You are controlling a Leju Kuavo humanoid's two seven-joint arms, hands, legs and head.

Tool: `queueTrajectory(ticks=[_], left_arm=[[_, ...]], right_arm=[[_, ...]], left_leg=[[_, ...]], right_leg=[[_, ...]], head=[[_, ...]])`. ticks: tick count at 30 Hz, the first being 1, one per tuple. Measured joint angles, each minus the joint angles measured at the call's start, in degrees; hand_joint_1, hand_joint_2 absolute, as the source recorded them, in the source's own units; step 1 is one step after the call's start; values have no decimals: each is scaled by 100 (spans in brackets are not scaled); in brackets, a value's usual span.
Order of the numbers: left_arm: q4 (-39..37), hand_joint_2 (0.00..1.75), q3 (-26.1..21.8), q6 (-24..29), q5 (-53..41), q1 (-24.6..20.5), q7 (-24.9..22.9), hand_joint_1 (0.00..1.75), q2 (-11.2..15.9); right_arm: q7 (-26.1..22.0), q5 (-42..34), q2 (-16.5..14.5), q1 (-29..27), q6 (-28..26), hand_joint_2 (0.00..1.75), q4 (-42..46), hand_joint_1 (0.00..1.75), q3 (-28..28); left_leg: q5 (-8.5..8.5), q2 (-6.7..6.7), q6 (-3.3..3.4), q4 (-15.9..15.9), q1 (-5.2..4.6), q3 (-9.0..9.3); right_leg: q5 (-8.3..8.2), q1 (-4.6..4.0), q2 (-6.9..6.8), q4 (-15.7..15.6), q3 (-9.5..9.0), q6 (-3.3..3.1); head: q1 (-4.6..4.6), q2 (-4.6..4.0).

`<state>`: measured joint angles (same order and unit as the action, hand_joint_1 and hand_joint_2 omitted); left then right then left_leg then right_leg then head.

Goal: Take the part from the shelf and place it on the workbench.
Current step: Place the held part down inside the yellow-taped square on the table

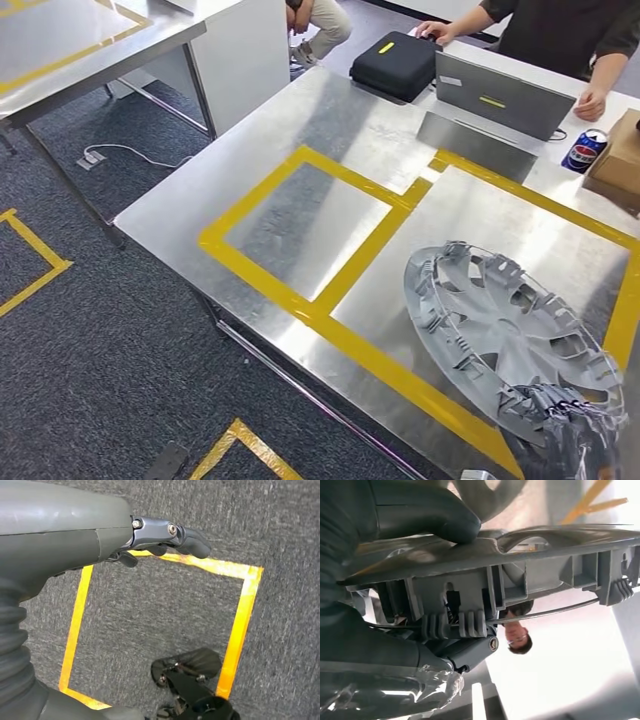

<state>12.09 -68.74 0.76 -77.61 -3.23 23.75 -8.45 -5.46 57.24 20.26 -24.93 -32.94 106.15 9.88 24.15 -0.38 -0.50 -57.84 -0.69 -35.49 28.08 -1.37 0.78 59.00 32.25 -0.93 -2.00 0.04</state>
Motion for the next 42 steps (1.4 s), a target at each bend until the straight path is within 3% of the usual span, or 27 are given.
queueTrajectory(ticks=[5,10,20,33,42], left_arm=[[0,175,2,-16,-19,4,6,0,3],[0,175,43,-69,-118,-2,29,0,42],[0,175,69,-73,-152,-2,32,0,71],[0,175,250,-148,-346,-3,95,0,117],[0,175,449,-204,-535,-13,144,0,136]], right_arm=[[-217,-94,1,57,114,175,-151,175,-131],[-742,-162,-1,371,643,175,-822,175,-860],[-770,-174,-2,479,754,175,-1125,175,-1136],[-1626,-665,49,1074,1827,175,-2260,175,-2149],[-1870,-448,152,1744,2242,175,-3112,175,-2113]], left_leg=[[3,-3,19,0,0,2],[7,-6,52,0,-2,13],[-2,-7,63,3,4,22],[-3,-7,63,4,8,24],[-8,-3,60,4,11,33]], right_leg=[[-8,0,-2,-19,-12,29],[-23,12,-2,-51,-36,125],[-30,9,-1,-51,-37,138],[-33,5,0,-51,-42,142],[-40,3,12,-51,-62,145]], head=[[0,0],[1,0],[3,0],[1,0],[2,0]])
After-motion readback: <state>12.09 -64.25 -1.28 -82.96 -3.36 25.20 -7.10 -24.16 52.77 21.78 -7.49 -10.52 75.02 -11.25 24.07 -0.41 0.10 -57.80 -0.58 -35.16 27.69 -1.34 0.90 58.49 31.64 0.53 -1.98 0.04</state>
